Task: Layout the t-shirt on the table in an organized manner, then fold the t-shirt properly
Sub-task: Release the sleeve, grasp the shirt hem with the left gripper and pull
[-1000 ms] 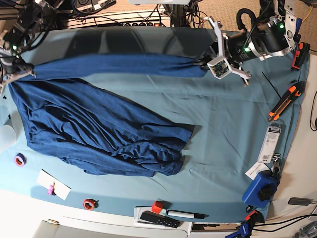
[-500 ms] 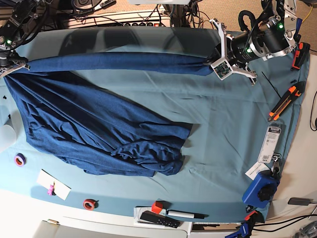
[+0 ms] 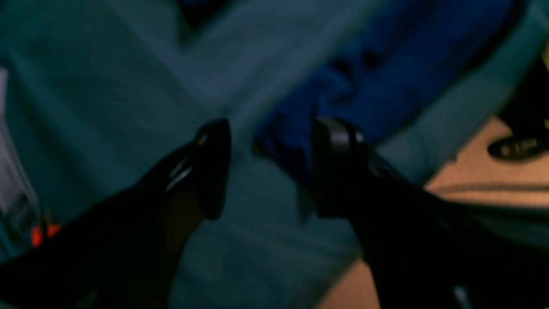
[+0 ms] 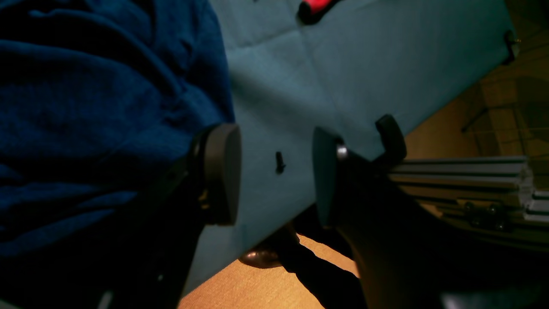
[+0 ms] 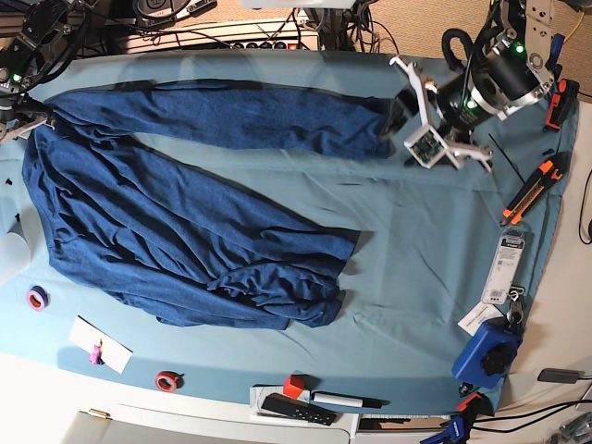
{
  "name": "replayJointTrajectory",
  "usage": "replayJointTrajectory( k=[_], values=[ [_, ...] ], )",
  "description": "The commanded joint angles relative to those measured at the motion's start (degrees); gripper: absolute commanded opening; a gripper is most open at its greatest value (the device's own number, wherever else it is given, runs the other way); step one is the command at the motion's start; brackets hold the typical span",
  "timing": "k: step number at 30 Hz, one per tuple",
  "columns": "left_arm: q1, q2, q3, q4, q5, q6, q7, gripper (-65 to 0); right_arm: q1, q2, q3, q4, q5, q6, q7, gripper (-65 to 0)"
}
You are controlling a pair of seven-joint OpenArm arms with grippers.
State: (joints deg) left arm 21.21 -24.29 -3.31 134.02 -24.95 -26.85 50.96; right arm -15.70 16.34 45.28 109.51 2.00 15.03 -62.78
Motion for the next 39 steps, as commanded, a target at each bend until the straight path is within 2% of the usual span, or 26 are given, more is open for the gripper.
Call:
replayJointTrajectory(
  k=[1, 4, 10, 13, 18, 29, 34, 39],
  values=[
    [-1.79, -0.46, -0.20, 0.44, -0.76, 0.83, -1.95, -34.3, 0.17, 1.44, 0.48, 1.05, 0.02, -0.24, 1.09, -37.9],
    [-7.45, -0.28, -0.20, -8.02, -2.75, 1.42, -2.49, -34.3, 0.17, 1.44, 0.48, 1.05, 0.15, -0.26, 1.09, -37.9],
    [-20.41, 0.33, -0.20, -28.35, -13.49, 0.92, -3.45, -34.3, 0.17, 1.42, 0.48, 1.05, 0.17, -0.26, 1.07, -37.9],
    [-26.27, 2.19, -0.20, -36.50, -16.31, -1.62, -3.39, -34.3, 0.17, 1.42, 0.48, 1.05, 0.17, -0.28, 1.09, -37.9],
    [-34.47, 6.67, 0.94, -47.80, -19.50, -2.99, -1.77, -34.3, 0.17, 1.42, 0.48, 1.05, 1.70, -0.26, 1.07, -37.9],
    [-49.07, 12.17, 13.62, -71.47, -17.97, -2.97, -3.93, -34.3, 0.17, 1.42, 0.48, 1.05, 3.15, -0.26, 1.05, -37.9],
    [-52.41, 14.67, 15.26, -74.55, -9.20, -2.78, -8.09, -34.3, 0.17, 1.40, 0.48, 1.01, 3.15, -0.26, 1.07, -37.9],
    [-54.36, 17.03, 15.26, -76.26, -3.87, -1.44, -10.47, -34.8, 0.17, 1.29, 0.48, 1.01, 3.17, -0.26, 1.09, -37.9]
  ],
)
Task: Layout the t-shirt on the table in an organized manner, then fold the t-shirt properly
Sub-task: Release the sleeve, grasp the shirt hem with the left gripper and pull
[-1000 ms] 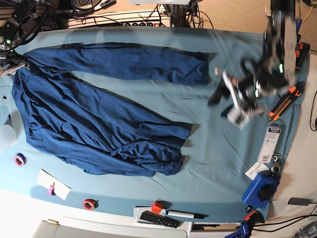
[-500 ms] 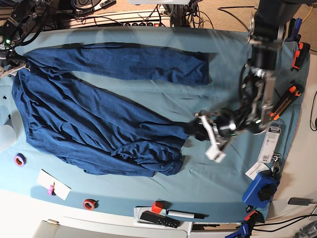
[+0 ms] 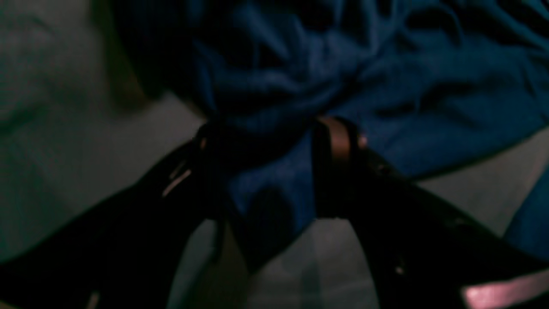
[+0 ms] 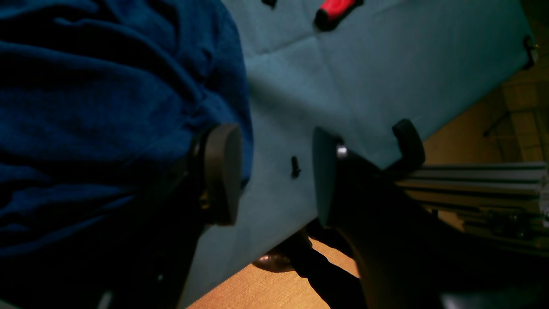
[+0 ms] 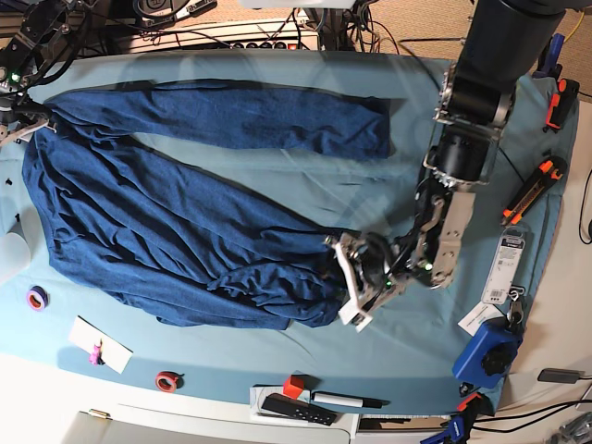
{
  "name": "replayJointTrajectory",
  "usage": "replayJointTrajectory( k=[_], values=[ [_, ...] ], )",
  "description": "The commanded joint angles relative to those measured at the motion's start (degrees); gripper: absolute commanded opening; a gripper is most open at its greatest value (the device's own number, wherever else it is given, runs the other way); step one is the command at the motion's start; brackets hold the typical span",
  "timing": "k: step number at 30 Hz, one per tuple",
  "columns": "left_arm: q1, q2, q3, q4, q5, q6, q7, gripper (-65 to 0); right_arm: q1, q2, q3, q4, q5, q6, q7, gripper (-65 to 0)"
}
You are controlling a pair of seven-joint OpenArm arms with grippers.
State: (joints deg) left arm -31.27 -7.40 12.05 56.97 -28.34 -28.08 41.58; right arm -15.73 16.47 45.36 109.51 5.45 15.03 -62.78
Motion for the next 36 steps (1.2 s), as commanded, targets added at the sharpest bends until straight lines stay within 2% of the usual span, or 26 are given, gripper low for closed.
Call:
replayJointTrajectory(
  k=[1, 5, 12, 14, 17, 18, 21, 24, 26, 31, 36],
  values=[
    [-2.25, 0.70, -0.11, 0.13, 0.26, -0.20, -1.51, -35.8, 0.20, 1.16, 0.39, 1.01, -0.31, -0.26, 1.07, -37.9],
    [-2.54, 1.73, -0.11, -1.97, 1.77, -0.22, -2.64, -39.6, 0.20, 1.16, 0.39, 1.01, -0.31, -0.28, 1.07, -37.9],
    [-1.90, 1.95, -0.11, -4.31, 1.77, -0.20, -2.67, -41.3, 0.20, 1.16, 0.39, 1.01, -0.28, -0.26, 1.11, -37.9],
    [-1.90, 1.95, -0.11, -4.48, 1.77, -0.20, -2.69, -46.7, 0.20, 1.16, 0.39, 1.01, -0.31, -0.26, 1.11, -37.9],
    [-1.90, 1.95, -0.13, -4.48, 1.75, -0.24, -4.07, -63.0, 0.20, 1.16, 0.39, 1.01, -0.28, -0.26, 1.11, -37.9],
    [-1.90, 1.90, -0.13, -4.46, 1.77, -0.22, -4.94, -65.0, 0.20, 1.16, 0.39, 1.01, -0.28, -0.26, 1.11, -37.9],
    [-1.92, 1.77, -0.20, -4.46, 1.77, -0.22, -6.51, -65.0, 0.20, 1.16, 0.39, 1.01, -0.31, -0.26, 1.09, -37.9],
    [-1.97, 1.46, -0.24, -4.20, 1.33, -0.52, -5.20, -65.0, 0.20, 1.18, 0.39, 1.01, -0.31, -0.26, 1.14, -37.9],
    [-1.97, 0.76, -0.22, -3.41, -1.73, -2.62, -1.81, -65.0, 0.20, 1.16, 0.39, 1.01, -0.28, -0.26, 1.11, -37.9],
    [-2.34, -3.06, -0.22, -1.01, -16.48, -8.26, 9.57, -65.0, 0.20, 1.16, 0.39, 1.01, -0.28, -0.26, 1.11, -37.9],
    [-3.28, -7.67, -0.24, -0.83, -26.80, -10.21, 17.31, -65.0, 0.20, 1.16, 0.39, 1.01, -0.28, -0.26, 1.11, -37.9]
  ],
)
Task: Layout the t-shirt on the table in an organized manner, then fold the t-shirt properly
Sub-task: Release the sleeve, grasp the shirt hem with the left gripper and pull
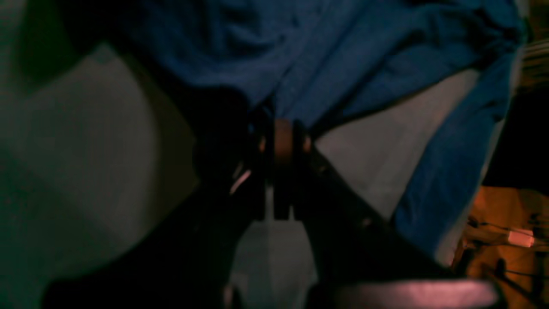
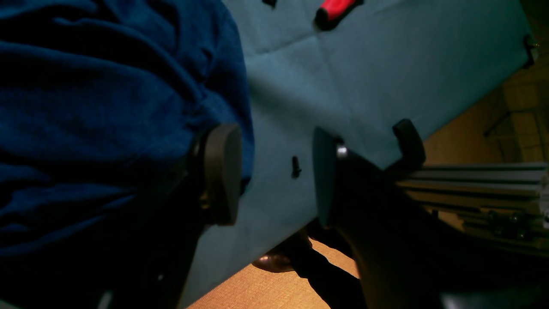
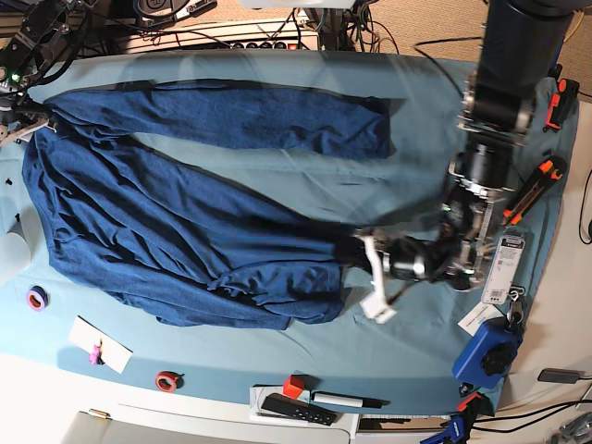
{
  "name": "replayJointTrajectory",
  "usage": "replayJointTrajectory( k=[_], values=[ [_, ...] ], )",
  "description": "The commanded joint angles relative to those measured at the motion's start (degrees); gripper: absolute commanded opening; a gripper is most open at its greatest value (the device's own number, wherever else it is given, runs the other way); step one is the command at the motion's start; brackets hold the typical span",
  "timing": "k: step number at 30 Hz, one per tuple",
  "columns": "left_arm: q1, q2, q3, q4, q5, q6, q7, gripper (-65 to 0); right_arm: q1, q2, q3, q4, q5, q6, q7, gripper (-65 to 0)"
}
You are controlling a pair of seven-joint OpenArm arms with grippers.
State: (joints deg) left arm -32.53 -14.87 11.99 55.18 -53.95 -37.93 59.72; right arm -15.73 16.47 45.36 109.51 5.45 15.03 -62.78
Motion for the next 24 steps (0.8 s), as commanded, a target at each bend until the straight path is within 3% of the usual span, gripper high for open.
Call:
replayJointTrajectory(
  k=[1, 7, 13, 14, 20, 24],
  values=[
    [-2.03, -1.25, -0.15, 0.96, -2.71, -1.16, 0.02, -65.0, 0.20, 1.16, 0.39, 1.01, -0.28, -0.26, 1.09, -37.9],
    [-1.88, -7.08, -0.15, 0.96, -11.52, -1.20, 6.05, -65.0, 0.20, 1.18, 0.39, 1.01, -0.28, -0.26, 1.09, -37.9],
    [-1.07, -10.99, -0.15, 0.96, -27.96, -1.18, 20.28, -65.0, 0.20, 1.16, 0.39, 1.01, -0.28, -0.26, 1.09, -37.9],
    [-0.87, -11.34, -0.15, 0.96, -30.82, -1.53, 20.28, -65.0, 0.20, 1.16, 0.39, 1.01, -0.28, -0.26, 1.11, -37.9],
    [2.16, -11.72, -0.15, 1.11, -31.05, -2.07, 20.28, -65.0, 0.20, 1.16, 0.39, 1.01, -0.31, -0.26, 1.14, -37.9],
    [3.85, -11.56, -0.15, 1.99, -31.05, -0.02, 20.28, -65.0, 0.20, 1.18, 0.39, 1.01, -0.31, -0.26, 1.18, -37.9]
  ],
)
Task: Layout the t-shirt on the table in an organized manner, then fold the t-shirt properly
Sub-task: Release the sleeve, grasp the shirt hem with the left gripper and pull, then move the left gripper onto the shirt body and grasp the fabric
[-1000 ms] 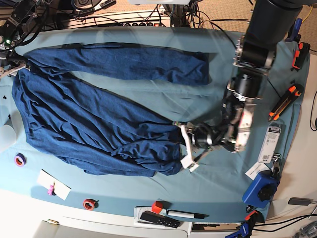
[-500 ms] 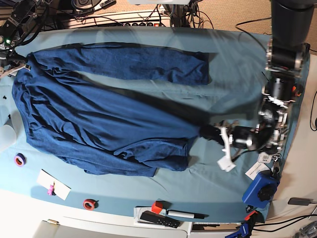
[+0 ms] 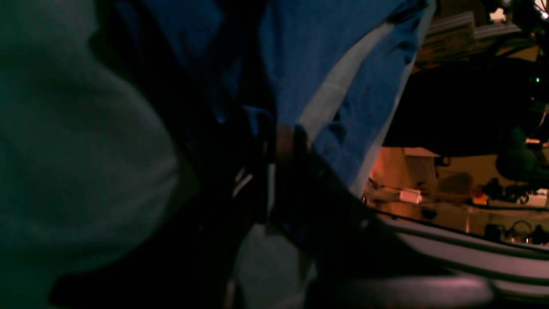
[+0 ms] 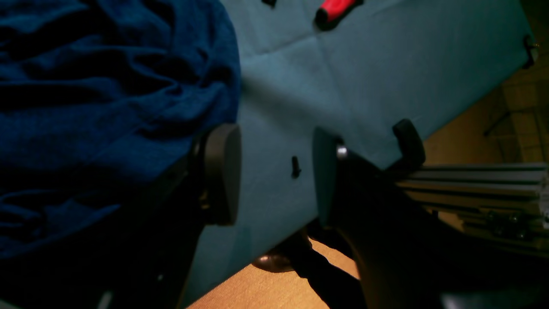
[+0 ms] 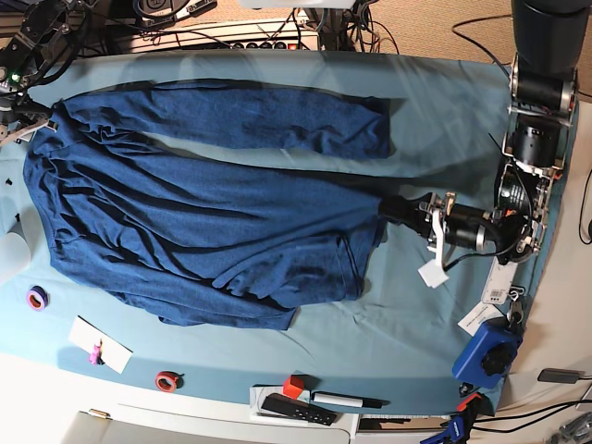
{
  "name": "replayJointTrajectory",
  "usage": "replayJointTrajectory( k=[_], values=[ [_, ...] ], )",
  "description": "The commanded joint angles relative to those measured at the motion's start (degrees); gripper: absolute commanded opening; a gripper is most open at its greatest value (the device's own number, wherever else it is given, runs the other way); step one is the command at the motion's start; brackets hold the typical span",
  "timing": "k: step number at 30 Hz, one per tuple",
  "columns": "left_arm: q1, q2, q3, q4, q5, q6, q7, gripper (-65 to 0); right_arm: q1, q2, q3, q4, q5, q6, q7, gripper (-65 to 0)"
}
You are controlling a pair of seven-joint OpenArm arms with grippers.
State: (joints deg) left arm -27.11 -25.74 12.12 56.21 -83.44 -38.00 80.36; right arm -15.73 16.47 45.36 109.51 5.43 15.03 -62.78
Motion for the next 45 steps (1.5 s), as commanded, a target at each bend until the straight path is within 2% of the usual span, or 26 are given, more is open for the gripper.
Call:
replayJointTrajectory(
  k=[1, 6, 7, 9, 10, 11, 17, 23, 26, 31, 34, 40, 42, 45],
  values=[
    [-1.09, -0.76, -0.28, 1.55, -1.56, 0.00, -0.36, -65.0, 0.20, 1.18, 0.39, 1.01, -0.28, -0.26, 1.22, -37.9],
    [1.11, -0.90, -0.28, 4.20, -1.56, -2.00, -0.36, -65.0, 0.20, 1.16, 0.37, 1.01, -0.28, -0.26, 1.55, -37.9],
    [1.27, -0.92, -0.28, 4.20, -1.56, -2.00, -0.36, -57.4, 0.20, 1.18, 0.39, 1.01, -0.28, -0.26, 1.57, -37.9],
    [1.25, -0.96, -0.28, 4.20, -1.56, -2.00, -0.36, -38.1, 0.20, 1.18, 0.39, 1.01, -0.28, -0.26, 1.60, -37.9],
    [1.22, -0.96, -0.28, 4.20, -1.56, -2.00, -0.36, -31.4, 0.20, 1.18, 0.39, 1.01, -0.28, -0.26, 1.60, -37.9],
    [1.22, -0.96, -0.28, 4.20, -1.56, -2.00, -0.36, -28.7, 0.20, 1.16, 0.37, 1.01, -0.28, -0.26, 1.57, -37.9],
    [-0.22, -0.52, -0.46, 4.22, -1.56, -2.00, -0.36, -29.8, 0.20, 1.16, 0.39, 1.01, -0.28, -0.26, 1.57, -37.9],
    [-3.89, 5.01, -4.09, 6.01, -0.59, -2.00, -0.52, -36.8, 0.20, 1.16, 0.37, 1.01, -0.26, -0.26, 1.62, -37.9],
    [-4.94, 8.20, -4.04, 8.96, 10.69, -2.00, -7.06, -36.8, 0.20, 1.16, 0.37, 1.01, -0.28, -0.26, 1.57, -37.9],
    [-3.74, 11.96, -3.17, 15.85, 34.71, -2.00, -19.61, -38.2, 0.20, 1.16, 0.37, 1.01, -0.28, -0.24, 1.60, -37.9],
    [-2.12, 11.19, 1.99, 20.06, 44.50, -2.00, -25.35, -38.2, 0.20, 1.18, 0.39, 1.01, -0.28, -0.24, 1.88, -37.9],
    [2.05, 7.26, 17.46, 27.04, 64.87, -1.68, -38.80, -38.2, 0.20, 1.18, 0.37, 1.01, -0.28, -0.24, 1.97, -37.9],
    [2.71, 6.84, 20.41, 28.09, 68.46, 2.29, -40.09, -38.2, 0.20, 1.18, 0.37, 1.01, -0.28, -0.24, 1.99, -37.9],
    [2.84, 6.84, 22.10, 28.52, 70.44, 4.66, -40.37, -38.2, 0.20, 1.18, 0.39, 1.01, -0.28, -0.24, 2.01, -37.9]
  ],
)
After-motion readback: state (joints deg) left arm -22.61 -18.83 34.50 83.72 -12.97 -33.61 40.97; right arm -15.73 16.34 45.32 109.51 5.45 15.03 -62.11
